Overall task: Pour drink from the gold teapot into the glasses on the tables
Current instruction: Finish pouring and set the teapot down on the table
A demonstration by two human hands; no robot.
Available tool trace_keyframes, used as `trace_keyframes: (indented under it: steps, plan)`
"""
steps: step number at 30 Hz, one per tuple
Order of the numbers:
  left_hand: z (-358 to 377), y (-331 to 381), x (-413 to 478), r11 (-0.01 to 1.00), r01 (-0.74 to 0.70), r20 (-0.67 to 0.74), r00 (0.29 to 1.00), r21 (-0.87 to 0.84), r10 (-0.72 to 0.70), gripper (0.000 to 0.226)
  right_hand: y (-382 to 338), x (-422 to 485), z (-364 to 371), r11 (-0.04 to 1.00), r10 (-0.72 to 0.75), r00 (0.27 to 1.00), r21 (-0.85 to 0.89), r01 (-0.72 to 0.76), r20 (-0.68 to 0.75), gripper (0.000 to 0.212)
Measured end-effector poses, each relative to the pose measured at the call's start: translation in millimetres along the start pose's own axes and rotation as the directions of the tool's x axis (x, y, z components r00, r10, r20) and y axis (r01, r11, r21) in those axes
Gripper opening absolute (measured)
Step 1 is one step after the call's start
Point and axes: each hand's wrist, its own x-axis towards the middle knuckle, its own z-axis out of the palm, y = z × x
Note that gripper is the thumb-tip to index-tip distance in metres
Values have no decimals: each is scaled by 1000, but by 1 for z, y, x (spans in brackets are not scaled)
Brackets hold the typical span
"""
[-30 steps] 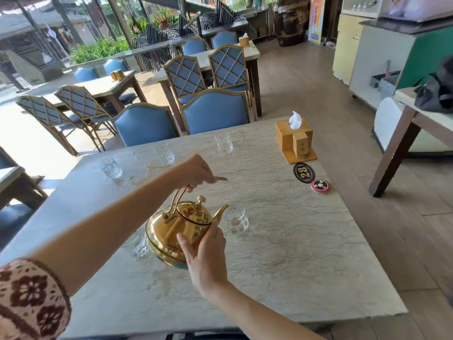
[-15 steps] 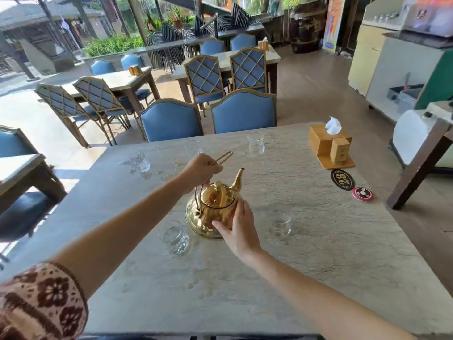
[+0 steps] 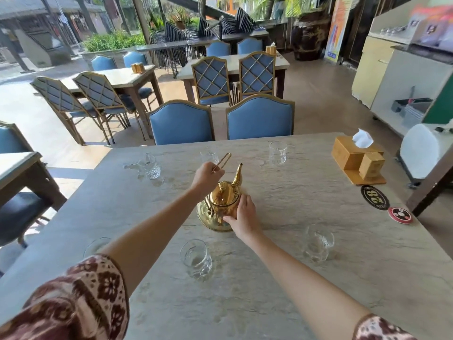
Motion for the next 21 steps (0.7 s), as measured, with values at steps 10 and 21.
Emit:
trace_keyframes:
  steps: [10,21]
  plan:
    - [-10,-38,32,987,91,-117,987,-134,-107,29,-10,40,29,1000,10,993,-24,-7,115,86]
    - [-9,-43,51,975,135,-138,977,-175,-160,17,-10,65,35,1000,-12,983,-5,13,183,83]
